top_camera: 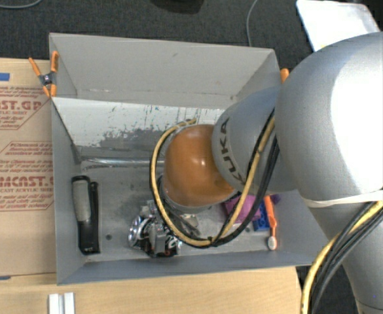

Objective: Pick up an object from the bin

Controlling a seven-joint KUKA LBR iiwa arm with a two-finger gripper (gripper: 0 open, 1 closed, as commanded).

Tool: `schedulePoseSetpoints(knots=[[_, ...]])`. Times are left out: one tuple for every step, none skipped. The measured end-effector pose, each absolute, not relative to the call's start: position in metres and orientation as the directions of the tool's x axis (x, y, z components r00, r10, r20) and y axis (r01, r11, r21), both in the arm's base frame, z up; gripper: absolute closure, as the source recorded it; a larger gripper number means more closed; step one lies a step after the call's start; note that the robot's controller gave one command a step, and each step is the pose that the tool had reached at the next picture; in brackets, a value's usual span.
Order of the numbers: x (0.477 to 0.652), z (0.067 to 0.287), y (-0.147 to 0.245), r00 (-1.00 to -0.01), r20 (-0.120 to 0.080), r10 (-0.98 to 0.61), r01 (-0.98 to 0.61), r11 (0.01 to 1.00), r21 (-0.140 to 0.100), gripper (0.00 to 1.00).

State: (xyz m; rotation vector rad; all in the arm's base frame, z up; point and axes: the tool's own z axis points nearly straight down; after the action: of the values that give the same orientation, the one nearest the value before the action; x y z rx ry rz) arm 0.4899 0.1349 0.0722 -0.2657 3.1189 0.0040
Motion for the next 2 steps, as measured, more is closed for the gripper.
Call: schedulePoseSetpoints(knots=[[0.491, 0.072, 0.133, -0.987, -0.012, -0.163, -0.163, 0.987, 0.003, 1.0], [0.51, 0.071, 0.131, -0.93, -0.014, -0.366, -0.366, 0.93, 0.001, 1.0]])
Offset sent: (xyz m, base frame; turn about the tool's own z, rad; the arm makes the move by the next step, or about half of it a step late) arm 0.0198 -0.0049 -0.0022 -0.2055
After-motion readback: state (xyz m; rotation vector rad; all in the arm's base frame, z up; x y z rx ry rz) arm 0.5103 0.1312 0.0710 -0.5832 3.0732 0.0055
